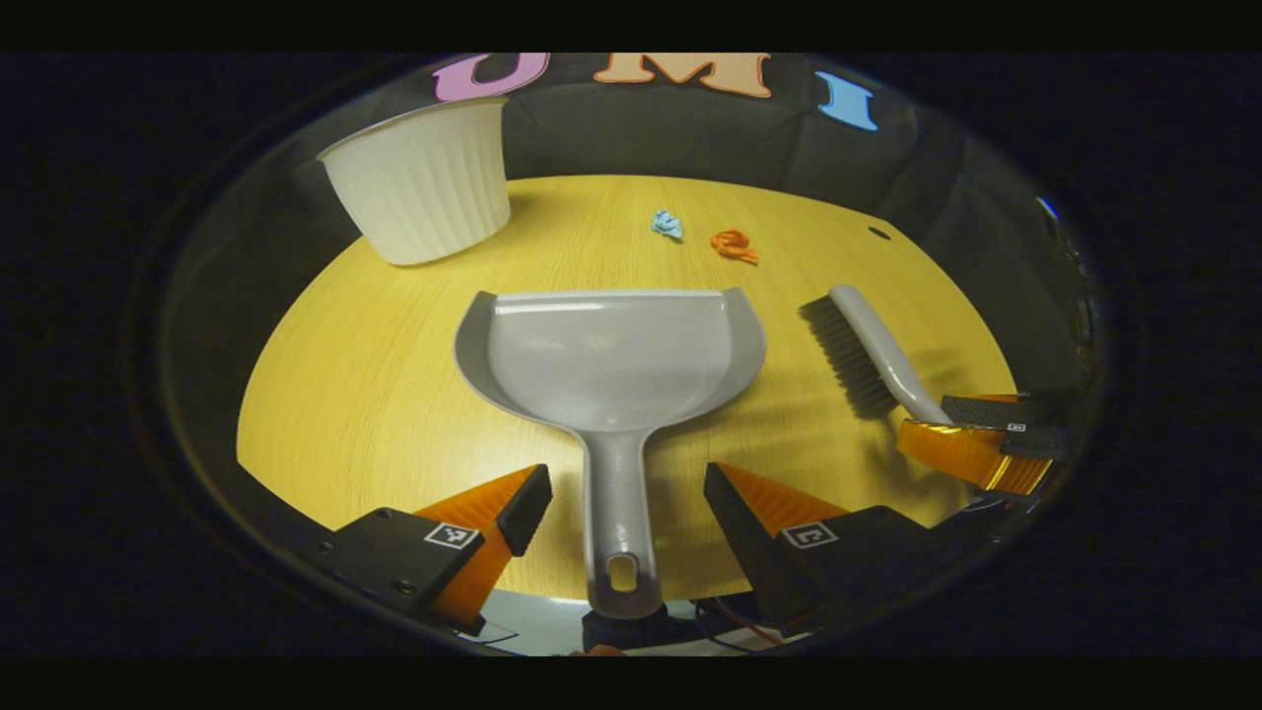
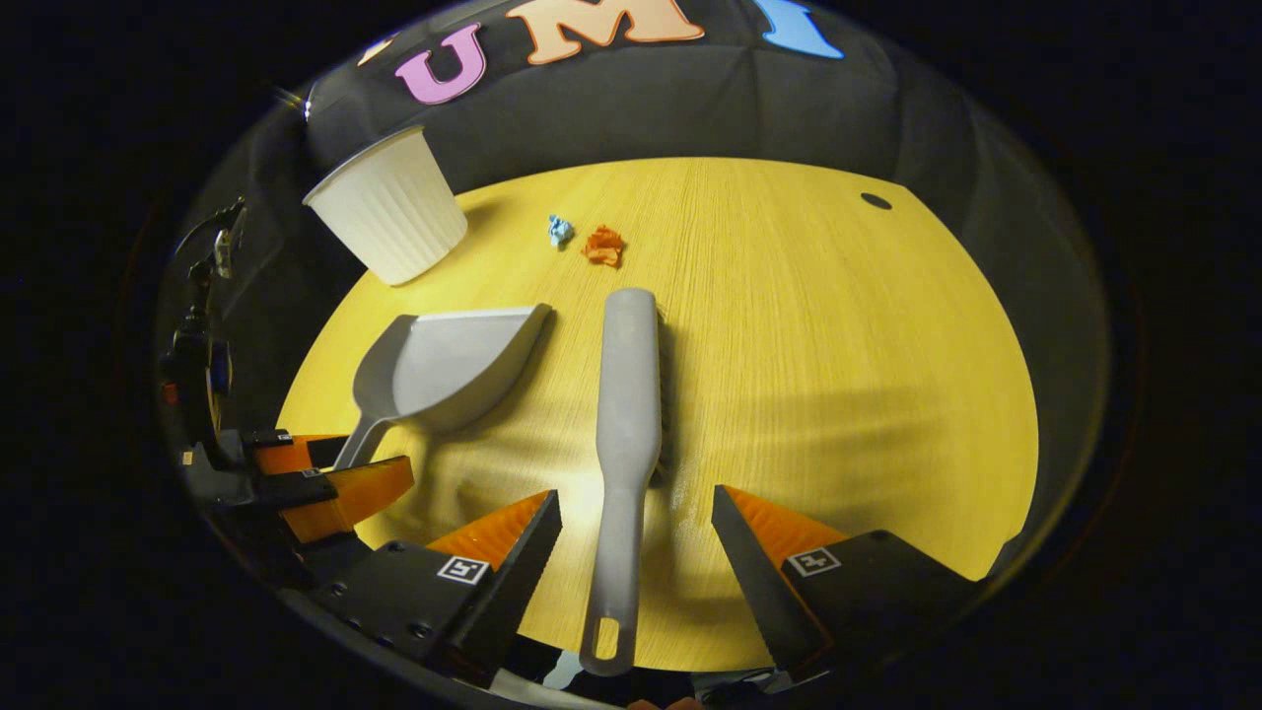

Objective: Pick up the small broom and dustpan from the desktop, sweep the trash into the dustpan with the broom, and then empty the trash into the garbage bin.

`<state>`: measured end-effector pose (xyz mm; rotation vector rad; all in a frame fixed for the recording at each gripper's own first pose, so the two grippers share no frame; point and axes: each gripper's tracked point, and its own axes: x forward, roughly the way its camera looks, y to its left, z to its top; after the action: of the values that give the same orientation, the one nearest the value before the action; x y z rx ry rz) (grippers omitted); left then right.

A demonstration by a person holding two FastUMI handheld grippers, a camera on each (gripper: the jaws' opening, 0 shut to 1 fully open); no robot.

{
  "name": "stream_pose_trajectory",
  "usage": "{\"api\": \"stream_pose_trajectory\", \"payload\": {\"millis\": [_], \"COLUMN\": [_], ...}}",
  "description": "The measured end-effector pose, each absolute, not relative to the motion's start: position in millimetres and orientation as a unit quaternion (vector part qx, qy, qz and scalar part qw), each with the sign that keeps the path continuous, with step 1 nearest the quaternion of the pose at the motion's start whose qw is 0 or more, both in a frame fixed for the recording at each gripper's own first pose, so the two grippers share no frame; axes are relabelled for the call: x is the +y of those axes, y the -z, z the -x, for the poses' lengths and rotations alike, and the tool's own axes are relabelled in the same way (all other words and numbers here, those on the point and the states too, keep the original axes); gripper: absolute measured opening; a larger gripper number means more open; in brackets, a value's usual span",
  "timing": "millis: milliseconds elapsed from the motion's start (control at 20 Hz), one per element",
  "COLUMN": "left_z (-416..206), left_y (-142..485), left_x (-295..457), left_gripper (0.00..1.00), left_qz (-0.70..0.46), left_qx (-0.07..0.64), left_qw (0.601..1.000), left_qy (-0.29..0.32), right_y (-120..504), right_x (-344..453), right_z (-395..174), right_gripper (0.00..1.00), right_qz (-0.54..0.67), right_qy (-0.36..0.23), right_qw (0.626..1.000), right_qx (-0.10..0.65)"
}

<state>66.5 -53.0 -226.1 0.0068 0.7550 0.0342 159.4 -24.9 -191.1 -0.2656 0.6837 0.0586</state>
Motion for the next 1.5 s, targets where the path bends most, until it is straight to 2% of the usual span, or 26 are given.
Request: {"api": "stream_pose_trajectory", "payload": {"millis": [200,300,350,400,450,500,550,600,700,1050,1300,1350,1400,1500], "left_z": [-71.6,-76.7,-76.3,-76.9,-76.2,-77.0,-77.6,-78.9,-78.1,-78.5,-76.3,-78.5,-78.9,-80.3], "left_y": [237.2,241.7,243.2,245.0,247.8,248.9,245.5,245.6,246.1,246.6,232.9,227.7,220.5,203.5], "left_x": [-52.0,-47.2,-45.8,-43.6,-40.2,-38.8,-39.0,-38.3,-36.5,-35.9,-30.1,-26.8,-18.5,-4.6], "left_gripper": [0.95,0.95,0.84,0.73,0.56,0.50,0.43,0.37,0.32,0.26,0.27,0.27,0.24,0.26], "left_qz": [0.006,0.002,-0.001,-0.003,-0.006,-0.011,-0.015,-0.018,-0.028,-0.053,-0.055,-0.068,-0.088,-0.127], "left_qx": [0.387,0.391,0.395,0.399,0.407,0.408,0.408,0.412,0.418,0.407,0.395,0.393,0.390,0.383], "left_qw": [0.922,0.920,0.919,0.916,0.913,0.912,0.912,0.910,0.908,0.912,0.917,0.917,0.917,0.915], "left_qy": [-0.017,-0.023,-0.025,-0.029,-0.034,-0.035,-0.034,-0.030,-0.024,0.013,0.016,0.016,0.013,0.010], "right_y": [199.1,200.6,201.1,202.8,201.7,200.6,202.6,200.3,202.9,202.3,178.8,170.2,164.1,145.4], "right_x": [-29.1,-32.0,-33.8,-35.4,-35.3,-36.2,-39.2,-39.7,-35.9,-34.8,-46.7,-49.4,-51.6,-54.1], "right_z": [-169.1,-173.2,-175.1,-175.2,-177.0,-177.0,-176.4,-174.9,-176.2,-178.5,-174.1,-175.4,-178.1,-191.0], "right_gripper": [0.93,0.88,0.77,0.73,0.64,0.58,0.42,0.37,0.25,0.18,0.17,0.13,0.17,0.17], "right_qz": [0.134,0.136,0.139,0.138,0.137,0.139,0.141,0.140,0.140,0.148,0.146,0.145,0.146,0.154], "right_qy": [-0.020,-0.017,-0.015,-0.012,-0.011,-0.008,-0.006,-0.004,-0.009,-0.022,-0.032,-0.034,-0.036,-0.039], "right_qw": [0.928,0.927,0.926,0.925,0.926,0.927,0.927,0.926,0.924,0.923,0.926,0.928,0.929,0.932], "right_qx": [0.347,0.349,0.350,0.353,0.351,0.347,0.349,0.351,0.355,0.356,0.346,0.342,0.339,0.325]}}
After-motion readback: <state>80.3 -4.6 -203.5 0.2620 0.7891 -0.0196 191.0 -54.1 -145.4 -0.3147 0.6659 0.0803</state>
